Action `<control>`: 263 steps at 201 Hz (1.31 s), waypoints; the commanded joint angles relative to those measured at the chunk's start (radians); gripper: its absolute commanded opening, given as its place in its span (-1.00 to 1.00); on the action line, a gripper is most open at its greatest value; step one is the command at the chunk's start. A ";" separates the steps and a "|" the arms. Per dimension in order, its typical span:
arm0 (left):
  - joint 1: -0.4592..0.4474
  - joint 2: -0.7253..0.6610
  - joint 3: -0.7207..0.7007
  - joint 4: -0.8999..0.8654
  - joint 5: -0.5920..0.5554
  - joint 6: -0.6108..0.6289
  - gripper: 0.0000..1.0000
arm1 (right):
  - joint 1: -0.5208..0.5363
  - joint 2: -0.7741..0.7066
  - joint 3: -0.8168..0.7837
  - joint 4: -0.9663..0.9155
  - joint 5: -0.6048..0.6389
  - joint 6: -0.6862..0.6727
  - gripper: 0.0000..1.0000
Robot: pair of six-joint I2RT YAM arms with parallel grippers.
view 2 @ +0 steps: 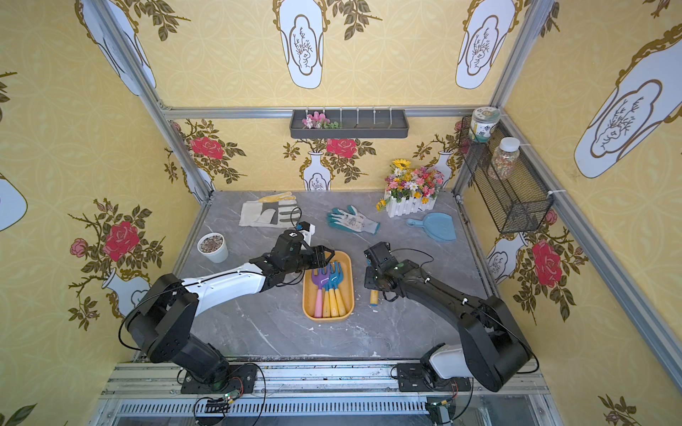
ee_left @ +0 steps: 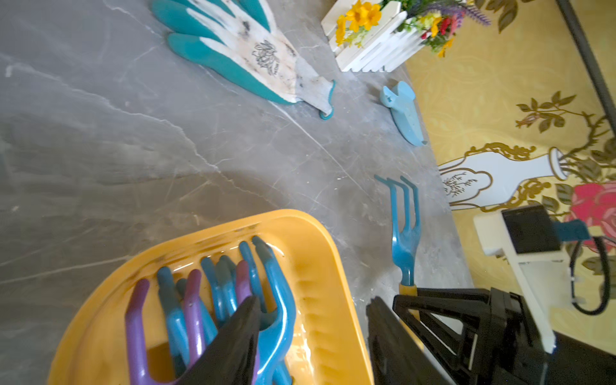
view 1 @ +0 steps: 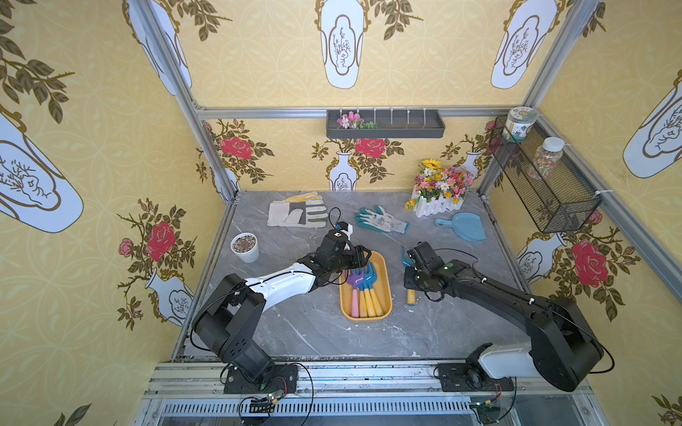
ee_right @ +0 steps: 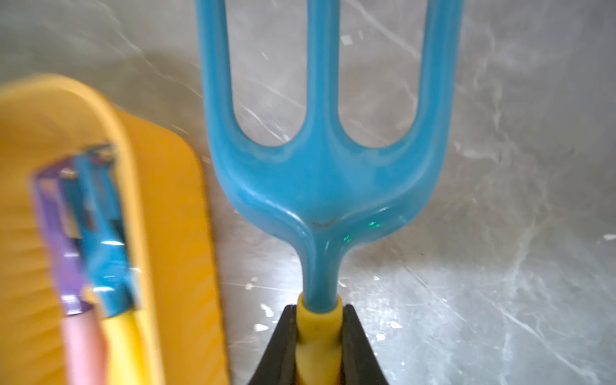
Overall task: Put the rake into the storage box
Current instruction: Pick up the rake at the center of the board, then place the rake in the storage box.
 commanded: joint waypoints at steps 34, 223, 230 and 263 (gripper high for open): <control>0.000 0.006 -0.019 0.184 0.226 -0.004 0.13 | -0.023 -0.092 0.012 0.175 -0.177 -0.034 -1.00; 0.000 0.048 -0.037 0.235 0.241 -0.016 -1.00 | 0.081 -0.021 0.072 0.245 -0.421 -0.115 -0.99; 0.000 0.043 -0.047 0.235 0.238 -0.015 -1.00 | 0.081 -0.020 0.072 0.246 -0.420 -0.114 -0.97; 0.000 0.004 -0.109 0.234 0.220 -0.010 -1.00 | 0.081 -0.025 0.065 0.243 -0.391 -0.102 -0.22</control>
